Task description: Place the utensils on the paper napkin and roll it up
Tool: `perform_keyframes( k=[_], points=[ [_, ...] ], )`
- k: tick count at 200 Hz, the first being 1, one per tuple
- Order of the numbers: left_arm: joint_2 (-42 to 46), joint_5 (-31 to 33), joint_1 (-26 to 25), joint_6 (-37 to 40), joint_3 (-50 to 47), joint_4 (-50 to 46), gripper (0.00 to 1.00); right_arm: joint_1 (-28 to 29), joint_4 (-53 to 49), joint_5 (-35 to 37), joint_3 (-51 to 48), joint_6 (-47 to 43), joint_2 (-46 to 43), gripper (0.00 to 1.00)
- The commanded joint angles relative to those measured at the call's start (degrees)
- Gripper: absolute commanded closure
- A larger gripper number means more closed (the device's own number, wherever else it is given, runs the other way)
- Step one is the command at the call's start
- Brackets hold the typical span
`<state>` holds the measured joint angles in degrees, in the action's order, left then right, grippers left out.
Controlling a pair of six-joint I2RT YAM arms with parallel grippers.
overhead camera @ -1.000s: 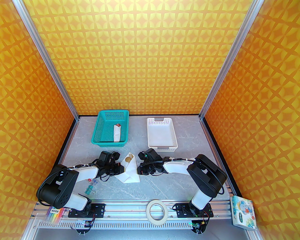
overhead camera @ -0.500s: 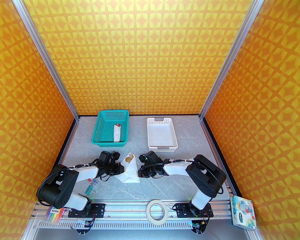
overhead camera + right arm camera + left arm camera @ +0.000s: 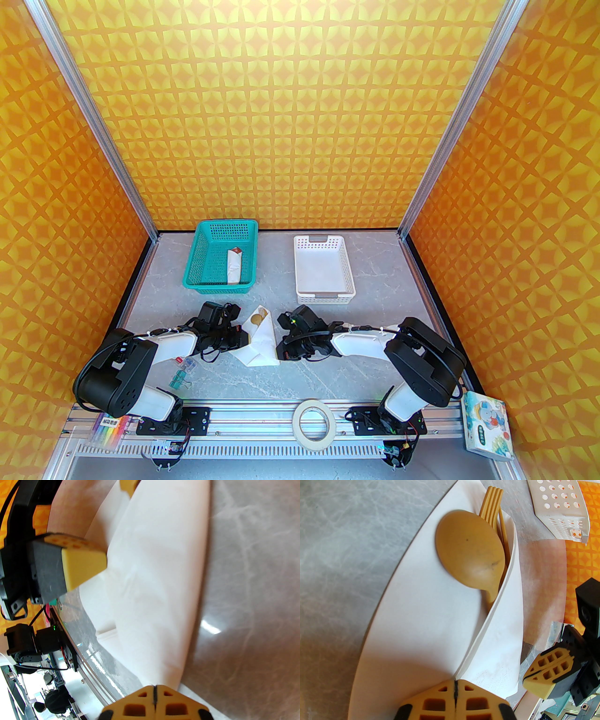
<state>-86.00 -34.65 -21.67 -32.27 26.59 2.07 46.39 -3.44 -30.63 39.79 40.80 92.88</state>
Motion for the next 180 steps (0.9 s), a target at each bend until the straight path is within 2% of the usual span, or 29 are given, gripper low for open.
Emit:
perform_keyframes(
  k=[1,68,112,148,180],
  points=[
    [-1.94,5.13,-0.08,1.42,-0.69,-5.26,1.0,0.61,-1.0,-0.04,-1.05,1.25,-0.03,1.0],
    [-1.96,5.21,-0.13,1.44,-0.6,-5.29,1.0,1.35,-3.46,0.47,-2.74,1.21,0.23,1.0],
    [-1.96,5.24,-0.22,1.67,-0.59,-5.35,1.0,0.99,-15.54,7.77,2.68,-5.1,-6.2,1.0],
    [-1.9,5.24,-0.48,1.68,-0.58,-5.33,1.0,0.89,-18.71,14.9,9.07,-9.34,-8.16,0.89],
    [-1.54,5.28,-0.57,1.37,-0.87,-5.05,1.0,3.47,-21.43,24.6,15.89,-11.49,-3.65,0.76]
  ],
)
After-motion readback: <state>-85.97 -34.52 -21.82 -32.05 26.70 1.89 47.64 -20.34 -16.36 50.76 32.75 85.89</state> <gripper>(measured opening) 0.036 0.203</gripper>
